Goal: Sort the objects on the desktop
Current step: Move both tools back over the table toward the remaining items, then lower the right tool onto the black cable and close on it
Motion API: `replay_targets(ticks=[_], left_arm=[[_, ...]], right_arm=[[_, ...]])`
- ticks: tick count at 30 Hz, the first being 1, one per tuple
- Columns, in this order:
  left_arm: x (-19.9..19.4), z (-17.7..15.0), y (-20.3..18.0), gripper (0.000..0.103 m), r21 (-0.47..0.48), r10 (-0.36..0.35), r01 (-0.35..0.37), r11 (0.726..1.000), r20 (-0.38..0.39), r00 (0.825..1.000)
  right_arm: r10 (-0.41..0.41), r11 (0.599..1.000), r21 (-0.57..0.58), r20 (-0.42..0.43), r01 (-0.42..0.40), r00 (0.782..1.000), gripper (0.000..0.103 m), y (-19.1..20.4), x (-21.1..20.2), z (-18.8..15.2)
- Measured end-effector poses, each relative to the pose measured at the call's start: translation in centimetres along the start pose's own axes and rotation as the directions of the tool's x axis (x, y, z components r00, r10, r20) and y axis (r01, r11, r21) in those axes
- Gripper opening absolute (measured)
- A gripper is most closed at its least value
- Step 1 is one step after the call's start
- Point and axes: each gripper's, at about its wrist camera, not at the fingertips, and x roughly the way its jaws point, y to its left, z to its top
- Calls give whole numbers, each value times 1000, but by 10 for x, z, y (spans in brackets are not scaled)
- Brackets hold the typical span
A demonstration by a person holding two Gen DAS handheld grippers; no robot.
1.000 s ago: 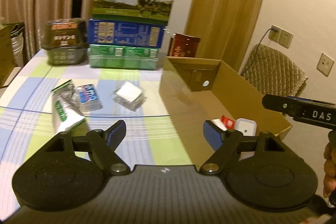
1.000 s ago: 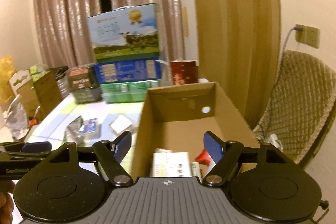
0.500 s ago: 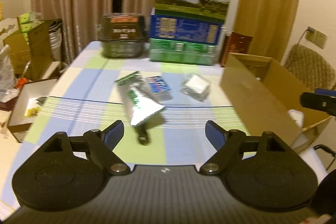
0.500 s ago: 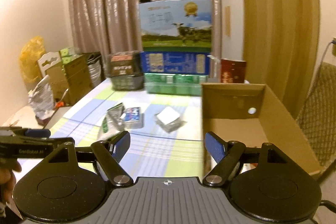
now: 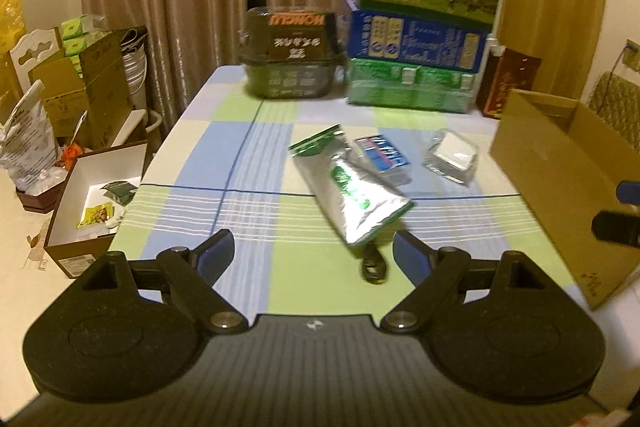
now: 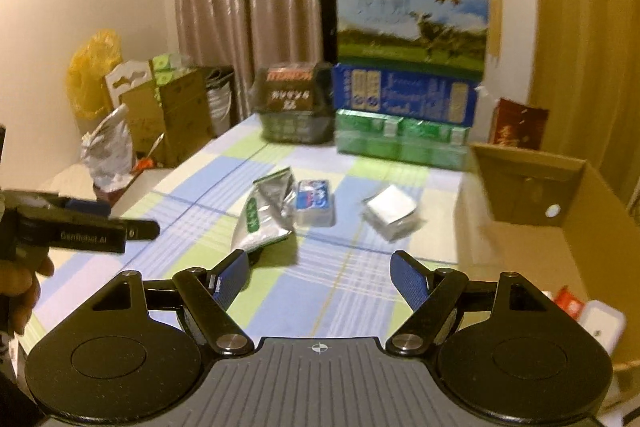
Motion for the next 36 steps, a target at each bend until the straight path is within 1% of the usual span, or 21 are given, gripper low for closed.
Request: replay_targets(ticks=[3, 6, 9, 11, 13, 17, 19, 22, 23, 26, 31, 35, 36], left_arm=[[17, -2, 15, 84, -26, 16, -17, 1000, -14, 1000], [31, -4, 26, 84, -52, 12, -13, 999, -30, 999], [43, -1, 27, 84, -16, 16, -17, 1000, -36, 999], [49, 1, 27, 84, 11, 31, -31, 999, -31, 999], [56, 4, 31, 84, -2, 37, -37, 999, -31, 999], [69, 12, 36, 84, -31, 16, -17, 999, -40, 999], [76, 15, 36, 84, -21, 5, -6, 1000, -54, 999], [84, 16, 33, 84, 30, 21, -18, 999, -78, 997], [85, 16, 33, 84, 36, 16, -13, 999, -85, 996], [87, 16, 36, 84, 25, 14, -12, 1000, -94, 996], [91, 14, 37, 84, 21, 14, -12, 1000, -116, 993], [93, 14, 34, 84, 22, 8, -5, 1000, -127, 992], [94, 13, 33, 84, 23, 7, -4, 1000, -129, 992]], right_arm=[[16, 1000, -11, -34, -17, 999, 76, 10, 26, -8], [39, 999, -19, -64, -40, 997, 75, 20, 51, -17], [57, 998, -10, -85, -58, 995, 75, 28, 77, -26], [68, 998, 2, -96, -68, 993, 75, 32, 94, -30], [78, 997, 9, -103, -78, 992, 75, 37, 110, -32], [90, 996, 5, -127, -90, 988, 75, 46, 138, -37], [92, 996, 4, -138, -92, 986, 70, 50, 147, -40], [97, 995, -9, -145, -100, 985, 64, 55, 161, -41], [100, 995, -12, -146, -103, 984, 63, 57, 165, -41], [106, 994, -18, -150, -109, 983, 60, 61, 177, -41], [90, 994, -53, -165, -100, 982, 48, 68, 194, -45], [85, 993, -73, -159, -98, 984, 44, 69, 197, -46], [81, 993, -76, -158, -94, 984, 39, 68, 197, -46]])
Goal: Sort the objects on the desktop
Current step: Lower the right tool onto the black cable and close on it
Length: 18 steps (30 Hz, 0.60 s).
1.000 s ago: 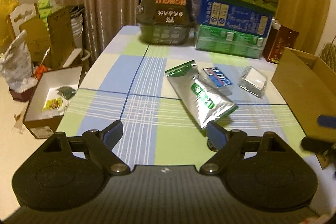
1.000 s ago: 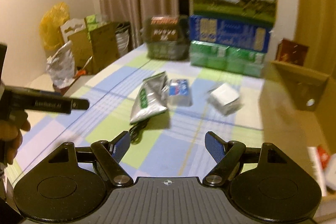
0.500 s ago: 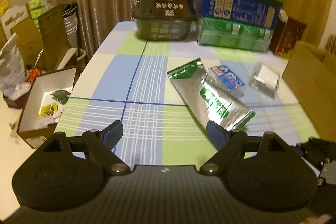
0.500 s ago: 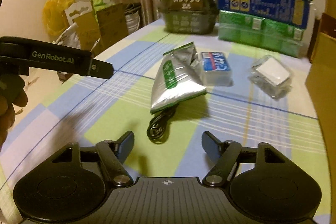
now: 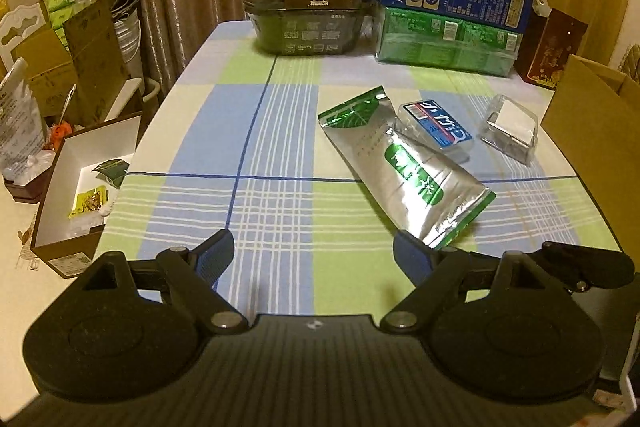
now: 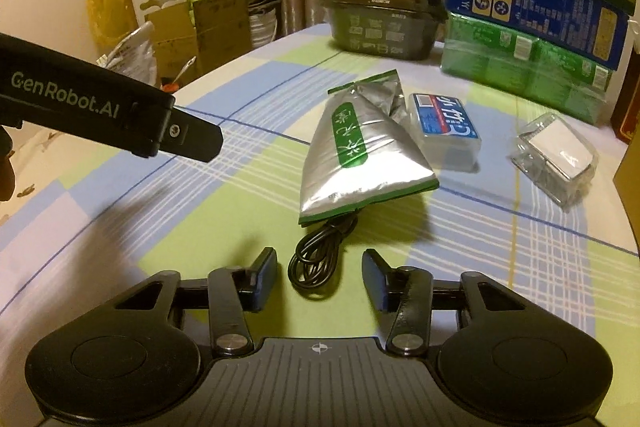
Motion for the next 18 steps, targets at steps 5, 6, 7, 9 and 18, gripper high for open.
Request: replay_targets(ticks=[5, 6, 7, 9, 18], left_arm=[[3, 0, -1, 84, -13, -1, 1, 1000, -13, 1000], [3, 0, -1, 84, -18, -4, 4, 1000, -15, 1000], [4, 1, -1, 84, -21, -8, 7, 1000, -16, 1000], [5, 2, -3, 84, -25, -18, 17, 1000, -18, 1000], [22, 9, -22, 84, -55, -101, 99, 994, -24, 995]], right_arm=[[-29, 1000, -9, -4, 29, 1000, 22, -6, -3, 0], [-39, 999, -4, -6, 39, 999, 22, -8, -4, 0], [-51, 999, 3, -8, 51, 999, 22, -11, -6, -1], [-82, 996, 17, -10, 82, 997, 22, -18, -9, -2], [-177, 978, 108, -27, 179, 984, 22, -63, -18, -1]])
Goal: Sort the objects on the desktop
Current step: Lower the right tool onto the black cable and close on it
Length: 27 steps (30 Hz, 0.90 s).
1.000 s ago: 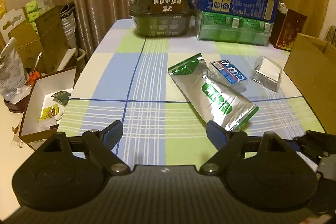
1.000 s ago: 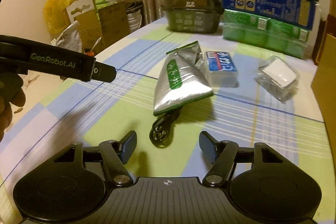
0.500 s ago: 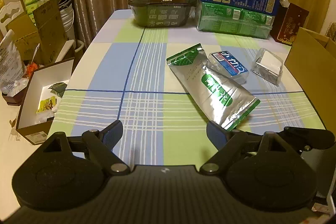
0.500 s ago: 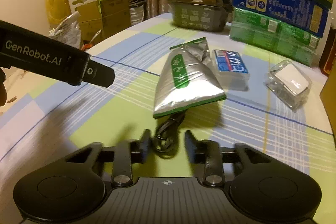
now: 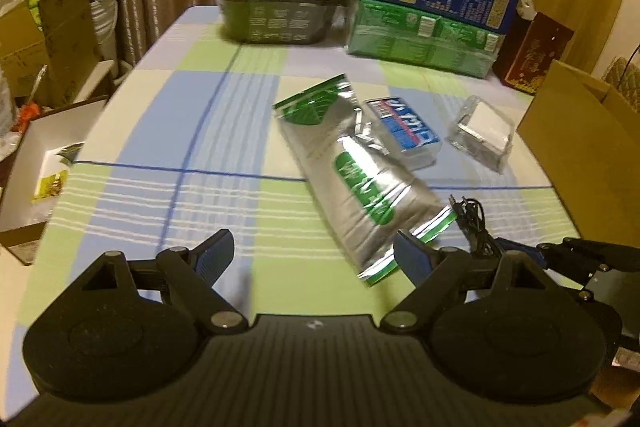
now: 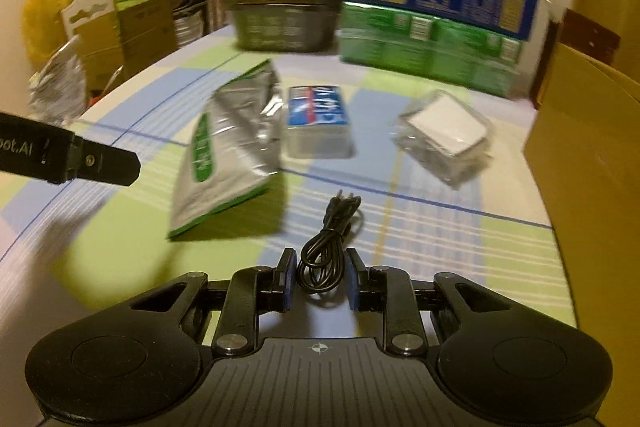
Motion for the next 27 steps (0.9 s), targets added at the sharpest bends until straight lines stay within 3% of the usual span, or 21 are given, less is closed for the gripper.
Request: replay_targets(ticks=[17, 27], left_arm=[[57, 14, -15, 88, -163, -126, 121, 979, -23, 992], [73, 19, -23, 89, -131, -114, 106, 986, -57, 992]], right_arm=[[22, 1000, 12, -27, -22, 999, 22, -31, 9, 4], [19, 1000, 11, -19, -18, 1000, 22, -30, 8, 3]])
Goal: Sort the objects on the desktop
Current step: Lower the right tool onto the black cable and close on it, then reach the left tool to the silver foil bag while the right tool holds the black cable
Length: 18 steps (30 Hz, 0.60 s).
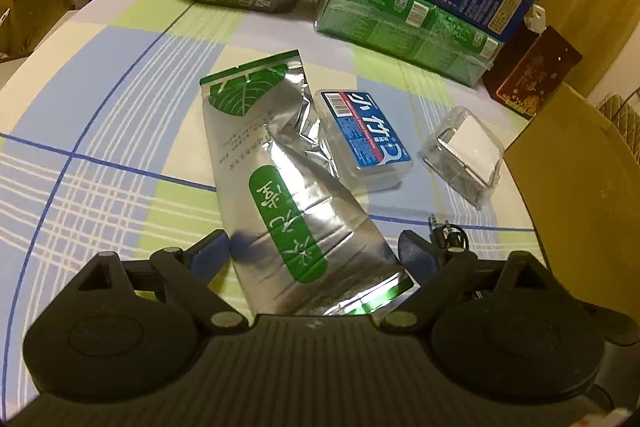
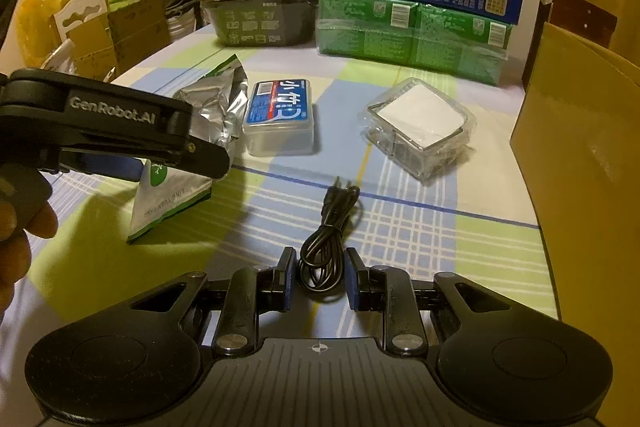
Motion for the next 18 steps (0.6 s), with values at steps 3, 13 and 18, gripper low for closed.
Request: replay_targets(ticks=[3, 13, 18], left_arm=[[-1, 1, -5, 86, 46, 10, -10, 999, -11, 1000], [-25, -13, -18, 48, 128, 28, -22, 991, -39, 999], [-37, -42, -25, 34, 159, 38, -23, 987, -91, 995]], right_arm=[[-2, 1000, 1, 3, 2, 1000, 22, 0, 0, 0], [-1, 1000, -6, -24, 1, 1000, 22, 0, -18, -11], [1, 1000, 2, -46, -1, 999, 22, 2, -38, -25]])
